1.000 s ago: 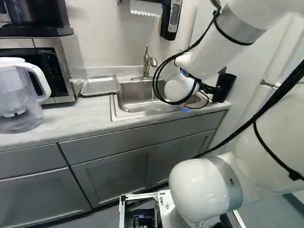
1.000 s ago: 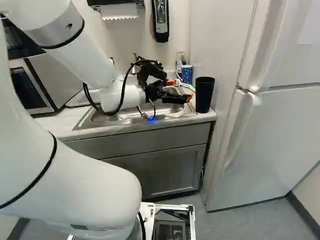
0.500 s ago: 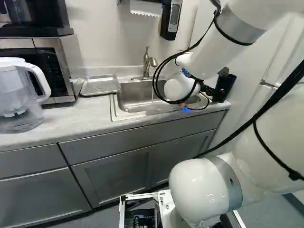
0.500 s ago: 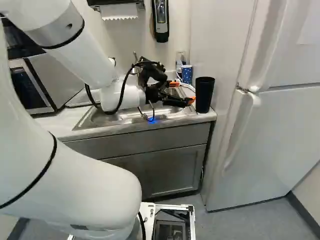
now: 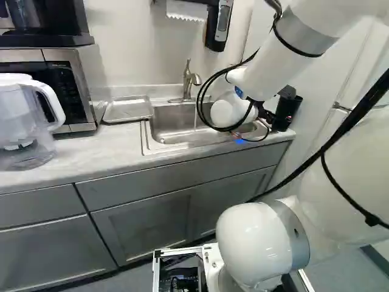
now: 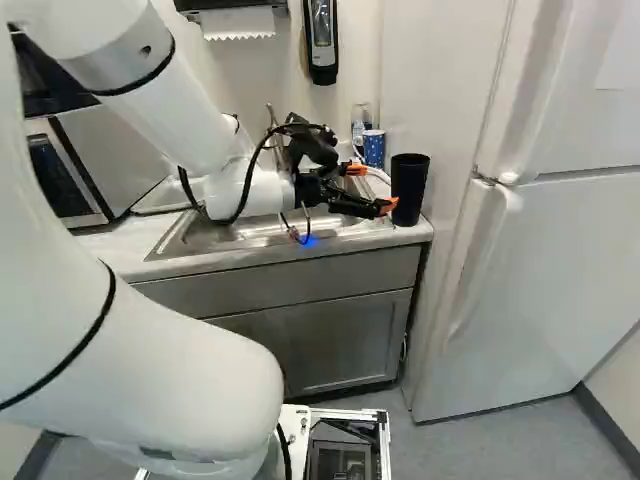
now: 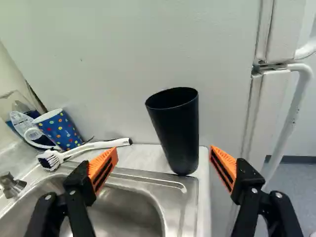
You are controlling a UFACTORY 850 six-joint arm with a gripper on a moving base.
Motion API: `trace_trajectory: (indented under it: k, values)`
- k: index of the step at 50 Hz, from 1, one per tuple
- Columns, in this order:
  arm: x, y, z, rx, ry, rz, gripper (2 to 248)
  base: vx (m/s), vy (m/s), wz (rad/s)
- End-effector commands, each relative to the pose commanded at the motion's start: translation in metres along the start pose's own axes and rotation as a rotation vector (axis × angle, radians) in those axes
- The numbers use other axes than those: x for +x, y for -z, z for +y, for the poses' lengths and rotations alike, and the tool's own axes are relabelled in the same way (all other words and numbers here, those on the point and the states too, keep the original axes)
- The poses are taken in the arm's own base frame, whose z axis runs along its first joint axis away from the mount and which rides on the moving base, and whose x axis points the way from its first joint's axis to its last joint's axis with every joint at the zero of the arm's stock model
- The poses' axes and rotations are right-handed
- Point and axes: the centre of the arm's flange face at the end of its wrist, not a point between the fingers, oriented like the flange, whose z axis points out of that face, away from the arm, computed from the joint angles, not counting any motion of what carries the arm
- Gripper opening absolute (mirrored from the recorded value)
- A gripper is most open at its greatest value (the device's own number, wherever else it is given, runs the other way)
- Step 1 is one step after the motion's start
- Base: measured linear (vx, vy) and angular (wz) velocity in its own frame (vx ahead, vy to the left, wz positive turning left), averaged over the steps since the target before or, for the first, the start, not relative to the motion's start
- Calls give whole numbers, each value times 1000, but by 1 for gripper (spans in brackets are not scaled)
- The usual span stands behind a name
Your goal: Rinse the cup and place it in the tray
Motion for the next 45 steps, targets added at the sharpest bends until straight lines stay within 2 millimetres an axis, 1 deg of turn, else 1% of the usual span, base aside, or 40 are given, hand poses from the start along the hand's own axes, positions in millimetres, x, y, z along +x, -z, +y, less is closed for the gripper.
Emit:
trace_trajectory:
  k: [30, 45]
  values:
    - [4, -27, -10, -63, -3, 10, 247, 0, 0, 0]
    - [6, -46, -18, -98, 5, 16, 247, 0, 0, 0]
